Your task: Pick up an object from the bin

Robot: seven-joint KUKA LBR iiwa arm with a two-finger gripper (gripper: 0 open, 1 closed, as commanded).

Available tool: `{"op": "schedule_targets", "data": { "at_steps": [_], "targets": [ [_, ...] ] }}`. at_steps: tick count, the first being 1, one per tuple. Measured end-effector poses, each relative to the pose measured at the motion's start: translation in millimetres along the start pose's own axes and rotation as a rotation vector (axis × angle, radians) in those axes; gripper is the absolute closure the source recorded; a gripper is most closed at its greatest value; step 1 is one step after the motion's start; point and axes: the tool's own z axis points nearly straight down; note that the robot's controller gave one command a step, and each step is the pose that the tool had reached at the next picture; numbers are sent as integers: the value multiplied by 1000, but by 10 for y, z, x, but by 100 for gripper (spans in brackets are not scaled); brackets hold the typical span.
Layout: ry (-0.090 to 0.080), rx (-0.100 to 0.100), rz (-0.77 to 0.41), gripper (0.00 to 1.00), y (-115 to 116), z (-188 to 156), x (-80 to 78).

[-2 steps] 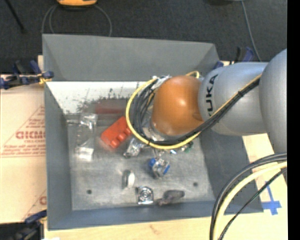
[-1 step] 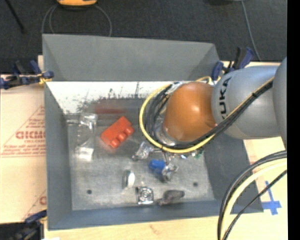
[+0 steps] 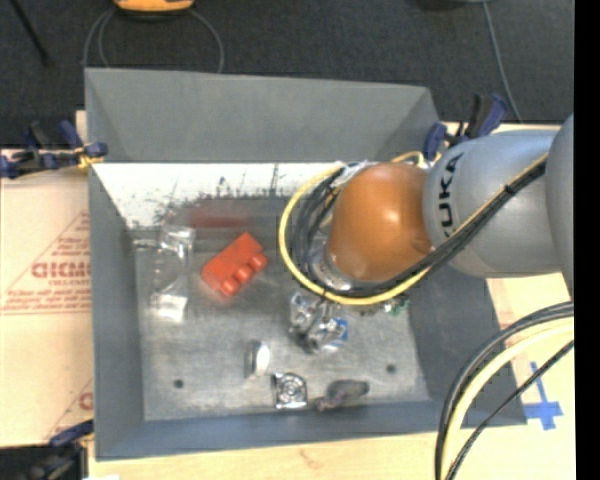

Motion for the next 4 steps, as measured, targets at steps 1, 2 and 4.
{"op": "schedule_targets", "data": {
  "at_steps": [1,2,4],
  "targets": [
    [4,-3,1,0,8,23,16],
    [2,-4,-92,0,-415,24,94],
    [3,2,-33,100,-535,-1237,58]
  ]
}}
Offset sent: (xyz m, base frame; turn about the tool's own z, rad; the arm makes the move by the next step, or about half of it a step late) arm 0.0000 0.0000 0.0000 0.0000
